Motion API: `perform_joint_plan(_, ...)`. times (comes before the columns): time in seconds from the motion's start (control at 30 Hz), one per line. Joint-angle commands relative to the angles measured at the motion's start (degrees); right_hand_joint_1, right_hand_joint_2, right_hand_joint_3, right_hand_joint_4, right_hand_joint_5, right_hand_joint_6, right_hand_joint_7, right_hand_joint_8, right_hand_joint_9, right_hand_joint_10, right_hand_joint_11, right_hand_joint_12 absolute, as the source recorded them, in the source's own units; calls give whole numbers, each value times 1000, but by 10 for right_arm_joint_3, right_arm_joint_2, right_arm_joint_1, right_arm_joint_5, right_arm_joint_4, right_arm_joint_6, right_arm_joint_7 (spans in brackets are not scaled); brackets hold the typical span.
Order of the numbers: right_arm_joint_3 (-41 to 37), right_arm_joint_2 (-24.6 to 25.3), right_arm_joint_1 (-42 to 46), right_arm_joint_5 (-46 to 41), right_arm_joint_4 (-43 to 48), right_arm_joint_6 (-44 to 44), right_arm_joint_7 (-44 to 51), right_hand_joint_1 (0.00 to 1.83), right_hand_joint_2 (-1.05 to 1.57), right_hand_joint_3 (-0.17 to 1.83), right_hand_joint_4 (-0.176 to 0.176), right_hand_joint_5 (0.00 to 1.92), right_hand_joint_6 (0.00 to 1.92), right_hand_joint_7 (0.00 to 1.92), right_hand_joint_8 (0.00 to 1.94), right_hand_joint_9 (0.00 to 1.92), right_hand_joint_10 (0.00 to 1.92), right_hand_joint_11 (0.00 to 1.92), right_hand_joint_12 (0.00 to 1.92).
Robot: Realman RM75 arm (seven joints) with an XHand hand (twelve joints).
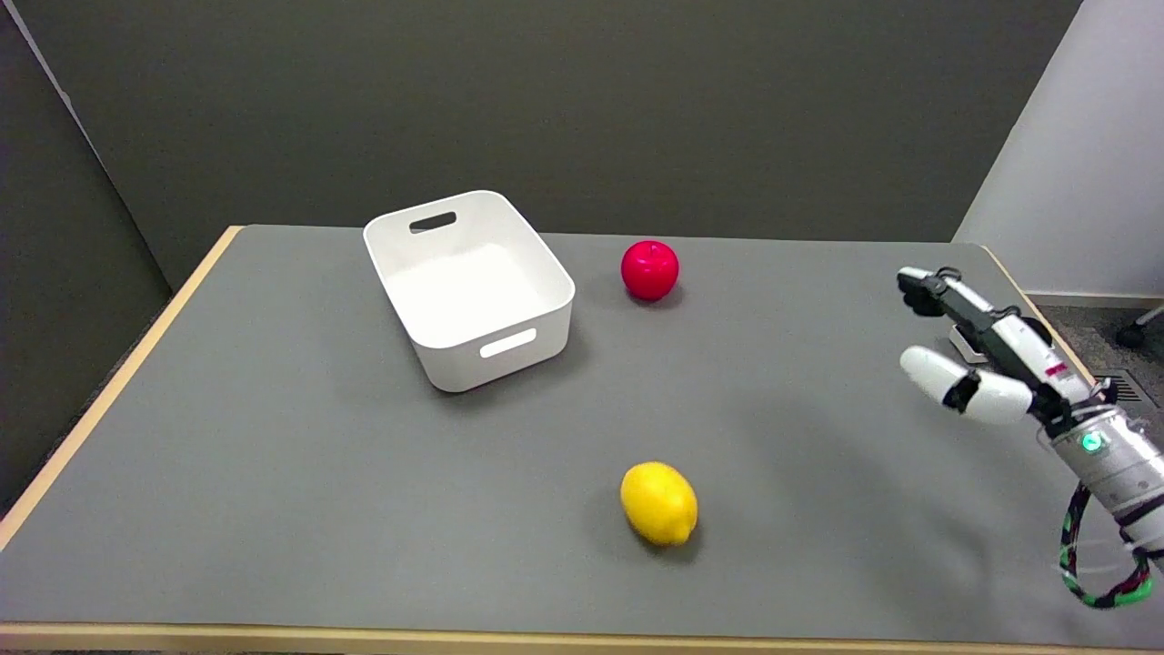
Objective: Pick up the lemon.
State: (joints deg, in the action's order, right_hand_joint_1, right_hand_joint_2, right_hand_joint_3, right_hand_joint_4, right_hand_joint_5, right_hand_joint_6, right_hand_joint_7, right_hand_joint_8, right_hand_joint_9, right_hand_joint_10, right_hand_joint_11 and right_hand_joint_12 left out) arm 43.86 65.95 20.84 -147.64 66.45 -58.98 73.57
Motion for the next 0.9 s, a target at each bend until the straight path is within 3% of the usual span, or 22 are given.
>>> perform_joint_plan(0.03, 81, 67, 100, 0, 149, -56, 84, 430, 681, 799, -82, 136, 334, 181, 351, 67, 742, -1, 955)
perform_joint_plan(0.17, 159, 54, 95, 1, 156, -68, 162, 471, 631, 913, -86, 116, 396, 155, 422, 73, 726, -1, 992)
perform_joint_plan(0.23, 194, 49, 89, 4, 153, -68, 202, 504, 679, 816, -92, 151, 354, 187, 364, 71, 740, -1, 968)
perform_joint_plan(0.3, 223, 48, 86, 1, 150, -68, 226, 505, 616, 941, -93, 131, 428, 160, 449, 78, 724, -1, 974)
perform_joint_plan(0.37, 247, 50, 86, 1, 151, -63, 257, 510, 615, 943, -95, 135, 432, 162, 452, 76, 723, -1, 951)
perform_joint_plan(0.43, 267, 58, 86, 0, 154, -52, 286, 523, 671, 823, -97, 164, 369, 195, 375, 67, 738, -1, 885)
perform_joint_plan(0.9, 306, 64, 78, 0, 181, 15, 315, 521, 677, 800, -98, 170, 359, 202, 366, 61, 741, -1, 863)
